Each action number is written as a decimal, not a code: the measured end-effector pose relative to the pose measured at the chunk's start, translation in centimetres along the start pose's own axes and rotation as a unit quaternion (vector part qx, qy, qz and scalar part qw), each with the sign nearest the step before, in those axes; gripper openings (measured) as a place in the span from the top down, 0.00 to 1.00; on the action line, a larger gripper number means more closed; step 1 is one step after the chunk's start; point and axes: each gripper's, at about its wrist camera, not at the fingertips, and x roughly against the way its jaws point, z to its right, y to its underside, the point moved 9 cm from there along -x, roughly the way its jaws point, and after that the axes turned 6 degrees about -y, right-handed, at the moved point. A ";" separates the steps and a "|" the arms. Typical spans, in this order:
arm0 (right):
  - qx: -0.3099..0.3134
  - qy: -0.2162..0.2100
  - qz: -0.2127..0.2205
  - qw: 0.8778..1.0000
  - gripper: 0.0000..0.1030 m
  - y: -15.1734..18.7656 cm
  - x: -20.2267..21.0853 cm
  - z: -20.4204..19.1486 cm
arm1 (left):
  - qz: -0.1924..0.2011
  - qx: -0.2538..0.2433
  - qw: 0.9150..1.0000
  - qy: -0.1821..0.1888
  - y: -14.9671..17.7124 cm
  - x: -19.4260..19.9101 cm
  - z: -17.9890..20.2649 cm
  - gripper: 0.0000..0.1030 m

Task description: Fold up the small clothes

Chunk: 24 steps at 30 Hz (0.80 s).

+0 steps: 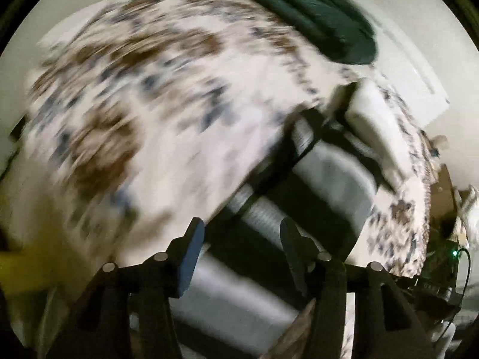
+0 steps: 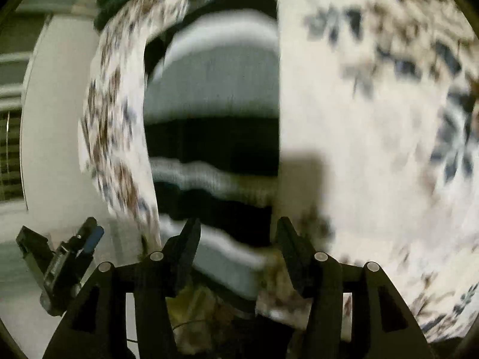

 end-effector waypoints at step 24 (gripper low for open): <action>-0.034 0.079 0.172 0.981 0.95 -27.3 -1.2 -1.6 | -0.093 -0.150 0.971 0.158 -16.6 -18.3 13.6 0.95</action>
